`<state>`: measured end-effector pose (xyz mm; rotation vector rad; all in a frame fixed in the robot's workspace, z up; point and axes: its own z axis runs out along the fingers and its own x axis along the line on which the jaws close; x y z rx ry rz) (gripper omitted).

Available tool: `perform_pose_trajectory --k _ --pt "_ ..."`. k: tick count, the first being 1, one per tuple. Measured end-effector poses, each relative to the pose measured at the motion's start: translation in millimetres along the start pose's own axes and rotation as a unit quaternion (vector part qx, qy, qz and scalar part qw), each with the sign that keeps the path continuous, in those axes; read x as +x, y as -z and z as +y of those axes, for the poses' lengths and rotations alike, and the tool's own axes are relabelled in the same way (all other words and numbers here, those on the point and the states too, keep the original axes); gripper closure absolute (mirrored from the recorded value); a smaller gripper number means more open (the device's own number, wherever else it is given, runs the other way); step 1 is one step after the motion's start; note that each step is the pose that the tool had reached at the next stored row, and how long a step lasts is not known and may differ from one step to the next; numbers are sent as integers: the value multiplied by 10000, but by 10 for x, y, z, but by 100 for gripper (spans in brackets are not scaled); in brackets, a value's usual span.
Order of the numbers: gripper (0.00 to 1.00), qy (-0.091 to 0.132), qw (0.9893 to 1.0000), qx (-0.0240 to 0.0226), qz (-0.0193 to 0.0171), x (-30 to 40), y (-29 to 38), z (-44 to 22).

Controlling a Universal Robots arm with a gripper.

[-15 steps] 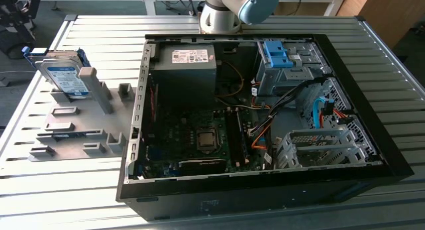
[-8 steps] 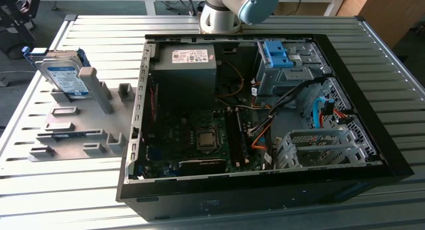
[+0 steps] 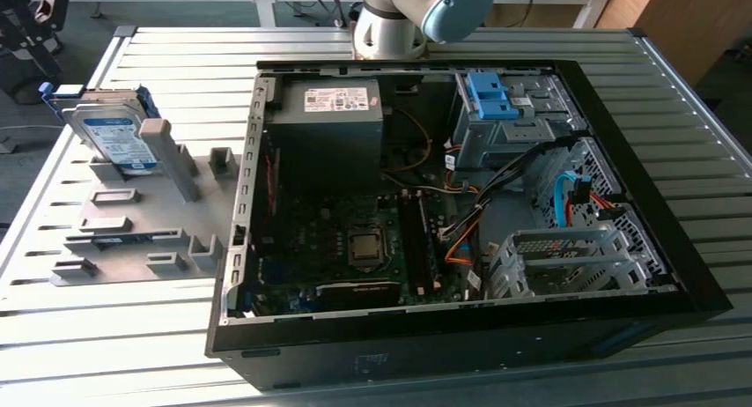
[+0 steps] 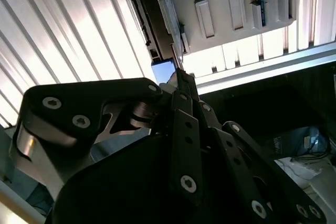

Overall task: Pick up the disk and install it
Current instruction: 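Pick up the disk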

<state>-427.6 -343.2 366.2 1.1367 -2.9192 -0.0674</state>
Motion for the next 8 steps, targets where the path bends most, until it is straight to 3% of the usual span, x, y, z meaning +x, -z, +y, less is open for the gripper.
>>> perform_pose_trajectory --k 8 --pt "89 437 9990 -4 19 1 -1 1"
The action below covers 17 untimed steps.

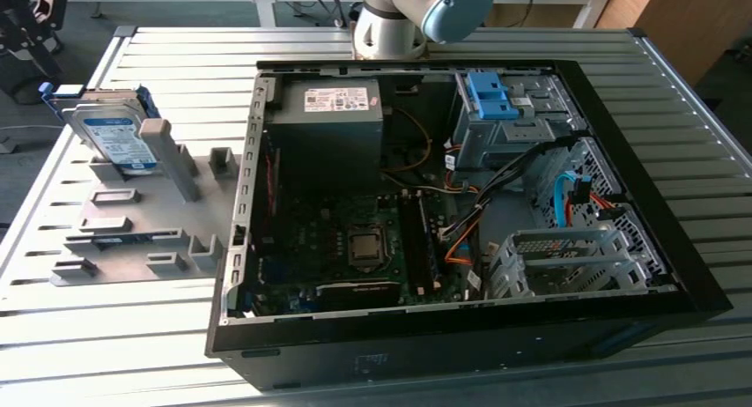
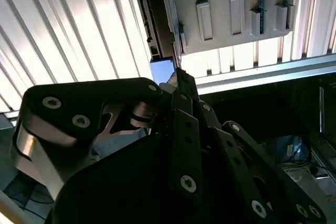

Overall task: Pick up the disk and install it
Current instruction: 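Pick up the disk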

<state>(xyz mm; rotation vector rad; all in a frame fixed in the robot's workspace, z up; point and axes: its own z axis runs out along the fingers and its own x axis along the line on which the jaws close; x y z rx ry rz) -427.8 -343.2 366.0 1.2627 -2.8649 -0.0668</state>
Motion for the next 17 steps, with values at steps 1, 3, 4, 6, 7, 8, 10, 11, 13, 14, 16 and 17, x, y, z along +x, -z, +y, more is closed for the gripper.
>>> perform_pose_trajectory --k 1,3,4,6,7,8,10,11,13,14,16,17 --pt "89 28 10000 0 1 0 -1 0" --pt "89 79 10000 0 3 0 0 0" --pt "89 102 9999 0 4 0 -1 1" --pt "89 139 9999 -1 6 0 0 0" --pt "89 148 9999 -1 6 0 -1 0" --pt "89 148 9999 -1 6 0 -1 0" --pt "89 149 9999 -1 6 0 0 0" --pt "89 150 9999 -1 6 0 0 0" --pt "89 150 9999 -1 6 0 0 0" --pt "89 150 9999 -1 6 0 0 0" --pt "89 167 9999 -1 7 0 -1 0" --pt "89 194 9998 -1 8 0 -1 0"
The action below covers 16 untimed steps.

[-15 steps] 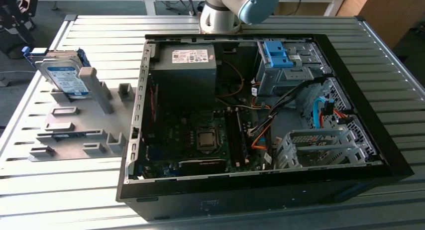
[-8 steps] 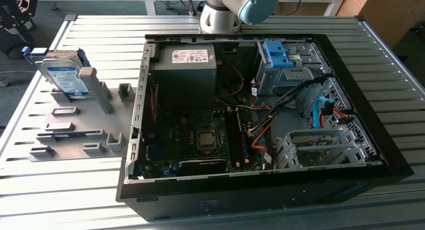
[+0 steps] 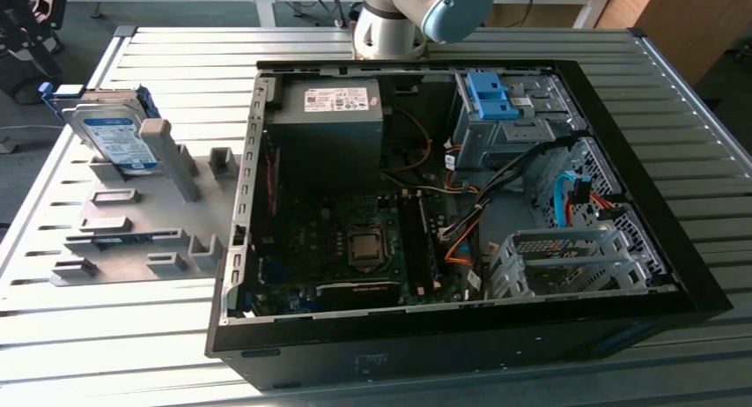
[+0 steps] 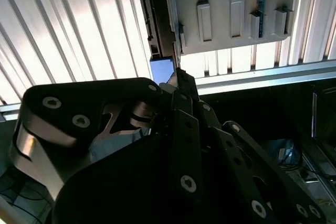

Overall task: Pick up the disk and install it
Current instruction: 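Pick up the disk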

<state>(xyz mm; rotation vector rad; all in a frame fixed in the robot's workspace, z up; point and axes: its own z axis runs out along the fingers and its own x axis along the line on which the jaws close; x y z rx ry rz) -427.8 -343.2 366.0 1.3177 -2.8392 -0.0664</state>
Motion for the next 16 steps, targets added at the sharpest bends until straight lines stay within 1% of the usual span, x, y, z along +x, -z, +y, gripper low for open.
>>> perform_pose_trajectory --k 5,10,16 --pt "89 258 9997 -2 11 0 0 0" --pt "89 493 9988 -4 21 0 0 0" --pt "89 688 9976 -6 30 1 0 1"
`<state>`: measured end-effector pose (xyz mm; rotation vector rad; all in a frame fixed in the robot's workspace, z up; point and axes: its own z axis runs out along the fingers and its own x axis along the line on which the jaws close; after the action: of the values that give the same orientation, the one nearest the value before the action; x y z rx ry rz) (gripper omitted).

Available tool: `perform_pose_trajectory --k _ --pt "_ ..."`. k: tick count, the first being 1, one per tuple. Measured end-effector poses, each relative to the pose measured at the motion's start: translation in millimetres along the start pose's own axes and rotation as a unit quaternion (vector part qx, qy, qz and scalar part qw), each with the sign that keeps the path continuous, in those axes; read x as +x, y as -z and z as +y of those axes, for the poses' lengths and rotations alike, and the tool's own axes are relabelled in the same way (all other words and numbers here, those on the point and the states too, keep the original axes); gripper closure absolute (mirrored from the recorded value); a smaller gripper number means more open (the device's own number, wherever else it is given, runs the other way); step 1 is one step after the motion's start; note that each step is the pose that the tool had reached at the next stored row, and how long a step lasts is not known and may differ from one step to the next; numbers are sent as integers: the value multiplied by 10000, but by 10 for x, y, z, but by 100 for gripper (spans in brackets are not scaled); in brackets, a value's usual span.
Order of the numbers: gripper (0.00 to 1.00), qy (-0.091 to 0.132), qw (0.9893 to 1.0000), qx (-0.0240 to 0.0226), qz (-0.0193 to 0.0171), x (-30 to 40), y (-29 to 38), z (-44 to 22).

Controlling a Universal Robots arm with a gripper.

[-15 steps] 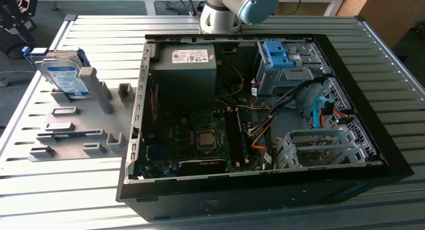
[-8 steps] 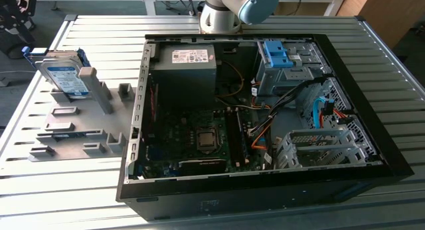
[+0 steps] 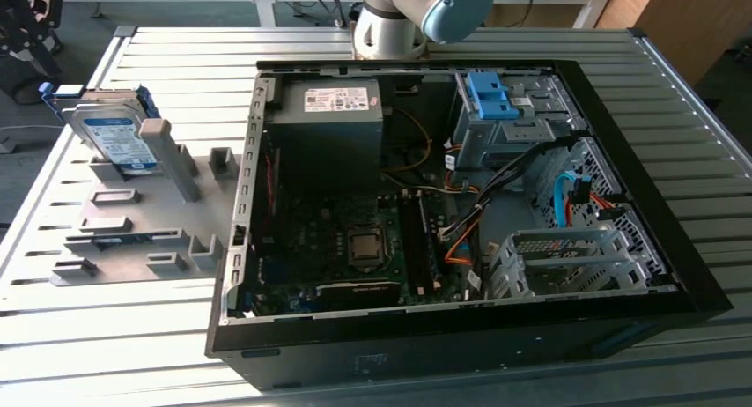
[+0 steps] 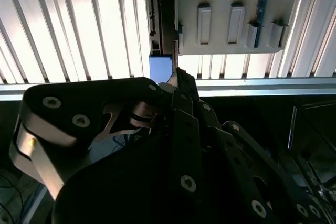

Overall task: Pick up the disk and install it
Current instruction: 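Pick up the disk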

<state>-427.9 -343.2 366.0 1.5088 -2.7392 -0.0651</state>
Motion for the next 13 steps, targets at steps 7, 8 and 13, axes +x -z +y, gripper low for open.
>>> perform_pose_trajectory --k 7,8,13 --pt "89 208 9998 -2 9 0 0 0" --pt "89 241 9997 -2 10 0 0 1" --pt "89 470 9989 -4 21 0 0 0"
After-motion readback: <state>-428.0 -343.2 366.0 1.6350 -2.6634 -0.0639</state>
